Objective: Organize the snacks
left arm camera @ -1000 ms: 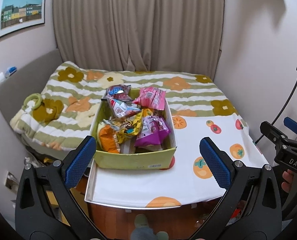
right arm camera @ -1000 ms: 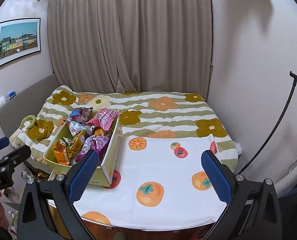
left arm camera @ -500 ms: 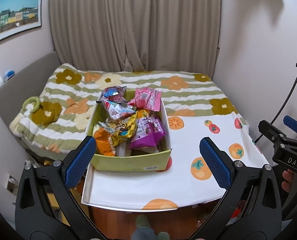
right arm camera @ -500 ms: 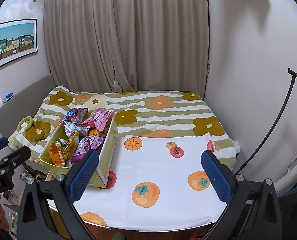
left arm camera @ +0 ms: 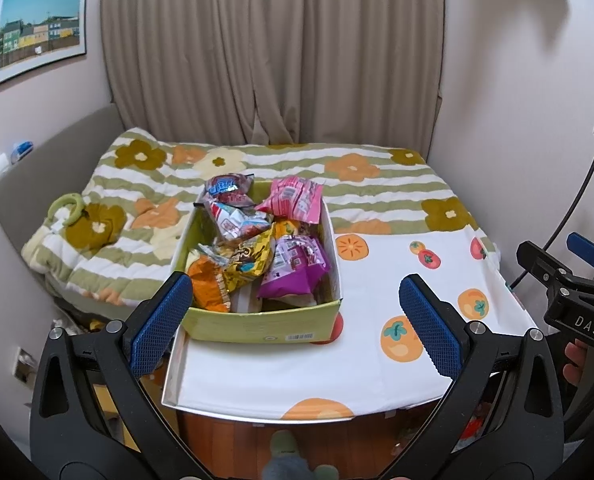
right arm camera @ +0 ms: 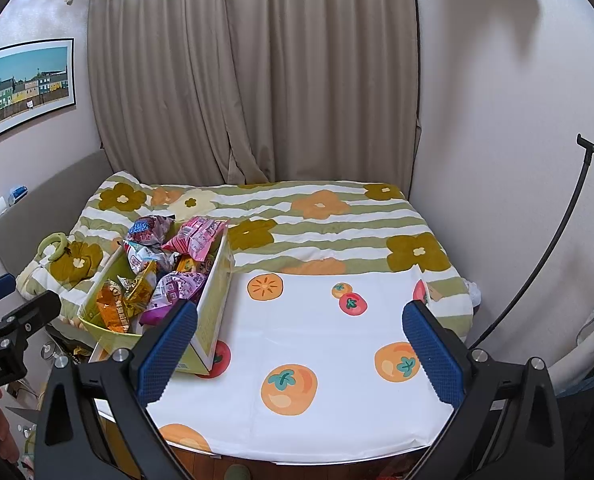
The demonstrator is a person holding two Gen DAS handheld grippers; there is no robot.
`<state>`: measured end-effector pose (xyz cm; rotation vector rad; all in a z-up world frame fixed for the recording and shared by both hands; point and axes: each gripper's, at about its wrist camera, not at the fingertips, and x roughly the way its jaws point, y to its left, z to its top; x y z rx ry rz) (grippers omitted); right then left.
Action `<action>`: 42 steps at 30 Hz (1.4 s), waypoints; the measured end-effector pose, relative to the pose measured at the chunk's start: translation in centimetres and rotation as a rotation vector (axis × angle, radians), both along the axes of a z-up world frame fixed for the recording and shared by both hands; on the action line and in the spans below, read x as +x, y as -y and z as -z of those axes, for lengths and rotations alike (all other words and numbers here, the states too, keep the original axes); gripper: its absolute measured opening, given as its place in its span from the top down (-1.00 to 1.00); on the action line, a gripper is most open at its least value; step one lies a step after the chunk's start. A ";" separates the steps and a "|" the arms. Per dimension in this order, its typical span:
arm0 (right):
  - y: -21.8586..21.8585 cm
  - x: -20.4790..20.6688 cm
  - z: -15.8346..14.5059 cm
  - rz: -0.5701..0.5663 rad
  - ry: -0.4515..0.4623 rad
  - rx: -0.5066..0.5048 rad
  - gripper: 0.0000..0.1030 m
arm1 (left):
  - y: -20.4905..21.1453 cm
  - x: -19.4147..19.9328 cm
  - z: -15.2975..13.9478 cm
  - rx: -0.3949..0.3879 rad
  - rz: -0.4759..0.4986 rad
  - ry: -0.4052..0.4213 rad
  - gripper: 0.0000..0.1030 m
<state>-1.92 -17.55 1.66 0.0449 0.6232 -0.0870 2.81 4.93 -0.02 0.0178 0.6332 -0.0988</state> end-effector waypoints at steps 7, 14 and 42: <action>0.0 0.0 0.1 -0.001 -0.002 0.000 -0.98 | 0.1 -0.2 -0.1 0.005 -0.006 0.003 -0.99; -0.1 0.0 0.0 -0.002 -0.003 0.000 -0.98 | 0.0 -0.2 -0.1 0.006 -0.006 0.003 -0.99; -0.2 0.0 0.1 0.007 0.001 -0.002 -0.98 | -1.0 -0.8 0.2 0.008 -0.045 0.027 -0.99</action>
